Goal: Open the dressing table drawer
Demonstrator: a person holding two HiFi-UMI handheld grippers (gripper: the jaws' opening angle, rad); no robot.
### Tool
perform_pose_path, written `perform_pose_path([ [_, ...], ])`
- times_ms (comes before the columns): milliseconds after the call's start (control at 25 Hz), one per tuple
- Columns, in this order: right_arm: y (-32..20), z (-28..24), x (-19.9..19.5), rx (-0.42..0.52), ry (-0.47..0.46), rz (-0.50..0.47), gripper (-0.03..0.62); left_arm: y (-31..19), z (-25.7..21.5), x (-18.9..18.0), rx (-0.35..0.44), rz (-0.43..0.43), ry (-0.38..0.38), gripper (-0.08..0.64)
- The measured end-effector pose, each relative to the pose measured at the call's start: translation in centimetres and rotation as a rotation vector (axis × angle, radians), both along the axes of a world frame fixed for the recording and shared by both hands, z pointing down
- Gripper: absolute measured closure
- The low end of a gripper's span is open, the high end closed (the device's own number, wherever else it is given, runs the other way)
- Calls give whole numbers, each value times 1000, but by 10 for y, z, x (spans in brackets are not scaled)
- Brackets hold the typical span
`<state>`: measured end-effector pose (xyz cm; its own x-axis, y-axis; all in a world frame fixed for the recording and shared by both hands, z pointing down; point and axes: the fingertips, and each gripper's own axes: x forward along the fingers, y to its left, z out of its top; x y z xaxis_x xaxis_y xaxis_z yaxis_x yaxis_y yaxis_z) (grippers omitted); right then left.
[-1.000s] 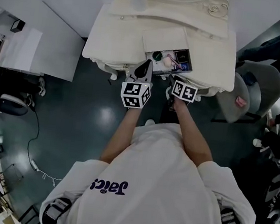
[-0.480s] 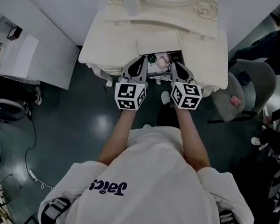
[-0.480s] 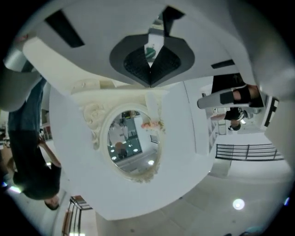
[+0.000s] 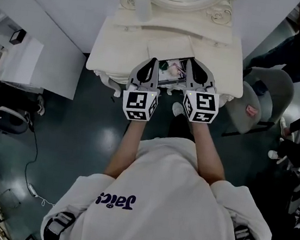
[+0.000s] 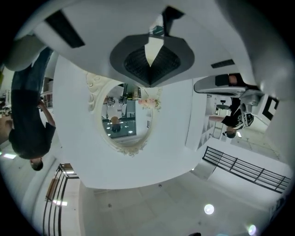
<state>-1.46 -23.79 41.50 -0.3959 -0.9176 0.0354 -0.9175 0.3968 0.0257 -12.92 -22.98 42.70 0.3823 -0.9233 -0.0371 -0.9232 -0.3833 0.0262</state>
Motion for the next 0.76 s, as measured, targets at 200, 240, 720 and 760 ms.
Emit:
perform_pose_path([
  [200, 5, -7, 0, 9, -5, 12, 584, 4, -8, -8, 5, -20, -7, 546],
  [240, 6, -6, 0, 9, -6, 14, 584, 4, -9, -9, 5, -22, -7, 546],
  [720, 8, 13, 10, -37, -23, 57, 584, -5, 59, 1, -208, 28, 80, 546],
  [760, 8, 17, 12, -48, -28, 64, 584, -7, 73, 1, -251, 34, 97, 546],
])
